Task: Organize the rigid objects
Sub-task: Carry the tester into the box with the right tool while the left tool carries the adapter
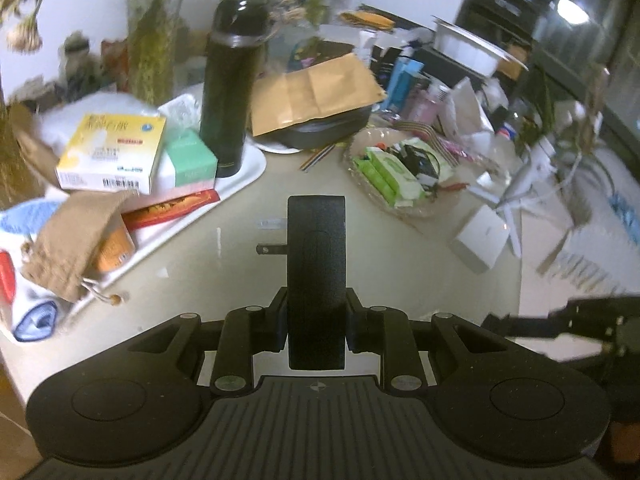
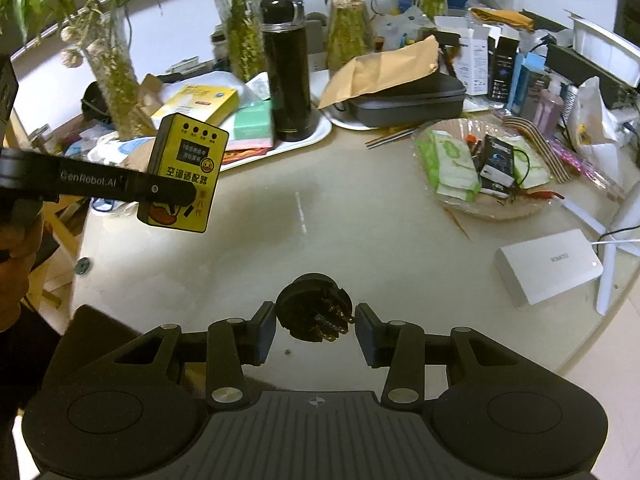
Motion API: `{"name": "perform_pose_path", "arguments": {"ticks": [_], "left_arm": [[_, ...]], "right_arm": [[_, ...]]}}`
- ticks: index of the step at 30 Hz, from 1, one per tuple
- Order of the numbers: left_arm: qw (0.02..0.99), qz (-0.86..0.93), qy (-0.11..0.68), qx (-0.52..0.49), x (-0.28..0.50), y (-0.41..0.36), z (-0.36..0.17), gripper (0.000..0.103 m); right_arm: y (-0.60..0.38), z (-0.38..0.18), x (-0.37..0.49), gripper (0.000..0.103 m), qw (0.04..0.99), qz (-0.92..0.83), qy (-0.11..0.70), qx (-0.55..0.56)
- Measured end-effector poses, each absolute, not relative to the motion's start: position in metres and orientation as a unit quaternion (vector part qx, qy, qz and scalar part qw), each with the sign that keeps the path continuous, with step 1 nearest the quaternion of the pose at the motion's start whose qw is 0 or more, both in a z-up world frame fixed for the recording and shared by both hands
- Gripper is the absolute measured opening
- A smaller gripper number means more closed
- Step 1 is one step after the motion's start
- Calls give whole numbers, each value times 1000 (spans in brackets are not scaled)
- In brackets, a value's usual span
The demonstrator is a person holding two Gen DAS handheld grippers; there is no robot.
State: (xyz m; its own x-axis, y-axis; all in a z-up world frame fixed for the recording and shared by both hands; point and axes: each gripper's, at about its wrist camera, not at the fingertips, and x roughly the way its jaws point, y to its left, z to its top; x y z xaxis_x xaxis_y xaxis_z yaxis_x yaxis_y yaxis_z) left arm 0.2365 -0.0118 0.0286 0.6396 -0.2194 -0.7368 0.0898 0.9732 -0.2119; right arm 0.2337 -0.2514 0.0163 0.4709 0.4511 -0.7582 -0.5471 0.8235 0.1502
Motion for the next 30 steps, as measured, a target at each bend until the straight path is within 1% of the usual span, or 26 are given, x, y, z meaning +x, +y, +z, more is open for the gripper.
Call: {"name": "perform_pose_path", "arguments": {"ticks": [14,30], "left_arm": [[904,-130,406,23,187,-27,52,26],[893,-166,416,46,145,-26,66,26]], "right_arm": [[-247,38,207,46,845,327,418,-68],[-242,47,180,46,832,350,423,-82]]}}
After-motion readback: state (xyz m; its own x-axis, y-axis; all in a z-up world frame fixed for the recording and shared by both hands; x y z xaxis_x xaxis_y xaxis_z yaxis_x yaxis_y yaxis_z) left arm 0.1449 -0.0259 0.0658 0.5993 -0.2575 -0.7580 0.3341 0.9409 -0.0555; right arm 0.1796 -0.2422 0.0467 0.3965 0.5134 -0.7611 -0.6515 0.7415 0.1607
